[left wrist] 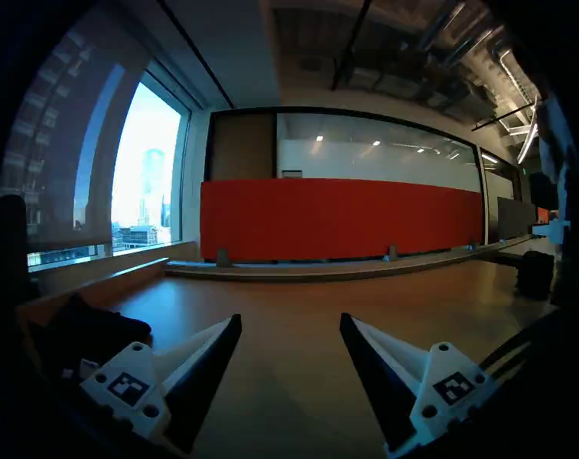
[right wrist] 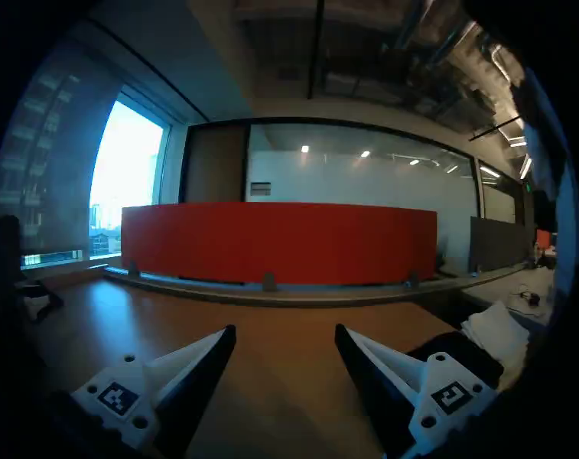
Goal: Fold towel
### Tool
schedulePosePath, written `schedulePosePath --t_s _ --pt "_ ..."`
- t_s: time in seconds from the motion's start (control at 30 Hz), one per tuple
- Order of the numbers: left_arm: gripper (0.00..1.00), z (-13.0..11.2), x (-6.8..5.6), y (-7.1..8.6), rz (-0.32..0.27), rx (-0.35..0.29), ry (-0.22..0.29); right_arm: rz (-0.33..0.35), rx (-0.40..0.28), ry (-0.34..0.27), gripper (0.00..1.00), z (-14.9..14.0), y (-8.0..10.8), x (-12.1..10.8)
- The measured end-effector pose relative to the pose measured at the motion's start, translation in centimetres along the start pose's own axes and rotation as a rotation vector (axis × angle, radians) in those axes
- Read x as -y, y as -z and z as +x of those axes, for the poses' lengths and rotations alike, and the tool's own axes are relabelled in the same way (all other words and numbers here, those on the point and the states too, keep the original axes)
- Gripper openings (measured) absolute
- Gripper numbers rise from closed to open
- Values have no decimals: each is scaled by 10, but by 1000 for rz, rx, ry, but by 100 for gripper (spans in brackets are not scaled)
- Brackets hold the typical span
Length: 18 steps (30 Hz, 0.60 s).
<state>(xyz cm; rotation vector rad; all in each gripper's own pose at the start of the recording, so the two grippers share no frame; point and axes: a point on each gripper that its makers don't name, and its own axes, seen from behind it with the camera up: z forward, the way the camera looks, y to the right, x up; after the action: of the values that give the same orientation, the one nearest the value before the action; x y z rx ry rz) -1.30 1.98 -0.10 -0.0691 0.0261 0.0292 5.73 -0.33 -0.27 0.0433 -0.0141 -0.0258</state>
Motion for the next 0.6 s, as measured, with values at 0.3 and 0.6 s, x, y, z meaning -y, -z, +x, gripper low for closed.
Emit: schedulePosePath --t_s 0.3,0.6 --pt "96 0 0 0 0 0 0 -25 11 4 100 -38 -1 -5" --pt "96 -1 0 0 0 0 0 -42 -11 -26 100 -45 -6 -9"
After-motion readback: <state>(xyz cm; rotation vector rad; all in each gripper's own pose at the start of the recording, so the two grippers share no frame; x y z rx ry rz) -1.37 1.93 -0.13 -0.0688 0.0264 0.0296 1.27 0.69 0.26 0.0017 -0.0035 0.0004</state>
